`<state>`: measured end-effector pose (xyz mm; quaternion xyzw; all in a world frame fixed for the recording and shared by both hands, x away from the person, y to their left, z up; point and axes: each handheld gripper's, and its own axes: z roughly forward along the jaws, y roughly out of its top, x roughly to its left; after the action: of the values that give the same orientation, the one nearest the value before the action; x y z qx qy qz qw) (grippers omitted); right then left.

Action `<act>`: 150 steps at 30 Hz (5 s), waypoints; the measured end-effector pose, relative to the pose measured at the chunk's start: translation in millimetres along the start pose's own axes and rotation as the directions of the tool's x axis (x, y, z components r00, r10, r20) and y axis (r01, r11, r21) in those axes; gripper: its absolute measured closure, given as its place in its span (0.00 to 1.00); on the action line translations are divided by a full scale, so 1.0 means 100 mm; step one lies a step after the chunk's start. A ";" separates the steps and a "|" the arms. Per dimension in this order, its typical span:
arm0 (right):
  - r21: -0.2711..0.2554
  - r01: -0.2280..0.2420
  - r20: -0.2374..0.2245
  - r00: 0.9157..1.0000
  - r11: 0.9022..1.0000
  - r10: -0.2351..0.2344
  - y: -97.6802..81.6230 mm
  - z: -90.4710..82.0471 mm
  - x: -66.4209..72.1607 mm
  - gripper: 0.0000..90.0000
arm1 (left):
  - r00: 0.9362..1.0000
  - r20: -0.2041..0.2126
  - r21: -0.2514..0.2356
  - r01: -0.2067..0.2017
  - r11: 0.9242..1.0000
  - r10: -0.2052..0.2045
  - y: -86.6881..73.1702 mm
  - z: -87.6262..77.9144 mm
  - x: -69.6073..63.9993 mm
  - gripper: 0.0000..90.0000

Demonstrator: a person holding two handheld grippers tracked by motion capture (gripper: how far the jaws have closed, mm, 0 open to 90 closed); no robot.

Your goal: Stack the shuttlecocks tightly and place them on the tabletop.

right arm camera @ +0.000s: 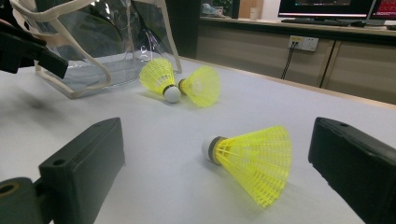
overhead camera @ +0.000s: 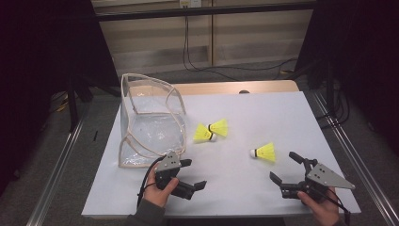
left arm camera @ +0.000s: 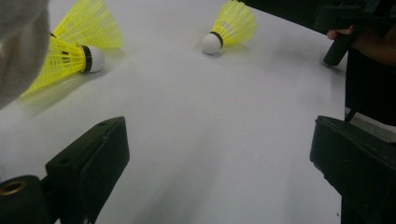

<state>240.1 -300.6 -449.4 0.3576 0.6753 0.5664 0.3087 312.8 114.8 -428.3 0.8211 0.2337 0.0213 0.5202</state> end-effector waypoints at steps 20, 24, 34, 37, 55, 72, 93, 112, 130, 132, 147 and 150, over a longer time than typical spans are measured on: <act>0.000 0.008 -0.002 1.000 1.000 -0.008 0.00 0.00 0.00 0.03 | 0.999 -0.044 -0.016 0.015 1.000 -0.016 -0.10 -0.24 0.09 0.04; 0.001 0.006 -0.002 1.000 1.000 -0.006 0.00 0.00 0.00 0.03 | 0.998 -0.058 -0.019 0.018 1.000 -0.019 -0.11 -0.30 0.11 0.04; 0.002 0.006 -0.003 1.000 1.000 -0.006 0.00 0.01 0.01 0.03 | 0.996 -0.081 -0.028 0.018 0.999 -0.020 -0.17 -0.44 0.16 0.04; 0.002 0.004 -0.003 1.000 1.000 -0.004 0.00 0.01 0.01 0.03 | 0.996 -0.086 -0.034 0.018 0.999 -0.021 -0.19 -0.47 0.18 0.04; 0.003 0.005 -0.004 1.000 1.000 -0.005 0.00 0.01 0.01 0.03 | 0.990 -0.126 -0.062 0.049 0.997 -0.057 -0.27 -0.67 0.30 0.04; 0.003 0.006 -0.003 1.000 1.000 -0.006 0.00 0.01 0.01 0.03 | 0.988 -0.145 -0.057 0.050 0.997 -0.058 -0.30 -0.73 0.38 0.04; 0.003 0.009 -0.004 1.000 1.000 -0.009 0.00 0.01 0.01 0.03 | 0.977 -0.199 -0.055 0.059 0.997 -0.069 -0.34 -0.82 0.47 0.04; 0.012 0.002 -0.007 1.000 1.000 -0.002 0.01 0.02 -0.01 0.03 | 0.968 -0.239 -0.061 0.058 0.996 -0.071 -0.35 -0.87 0.52 0.04; 0.062 -0.039 0.019 0.999 0.997 0.038 0.06 0.13 -0.18 0.03 | 0.966 -0.246 -0.067 0.060 0.996 -0.075 -0.35 -0.89 0.52 0.04; 0.070 -0.043 0.017 0.999 0.997 0.042 0.06 0.14 -0.20 0.03 | 0.967 -0.243 -0.068 0.060 0.996 -0.075 -0.35 -0.89 0.52 0.04; 0.134 -0.039 0.013 0.999 0.990 0.037 0.06 0.26 -0.23 0.02 | 0.969 -0.239 -0.069 0.052 0.996 -0.067 -0.34 -0.88 0.52 0.04; 0.140 -0.039 0.019 0.999 0.989 0.036 0.07 0.29 -0.24 0.02 | 0.968 -0.244 -0.065 0.052 0.996 -0.067 -0.34 -0.88 0.52 0.04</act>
<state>277.8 -303.8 -447.3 0.3956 0.7040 0.5204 0.2776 322.5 221.9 -428.5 0.7893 0.3202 0.1139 0.5114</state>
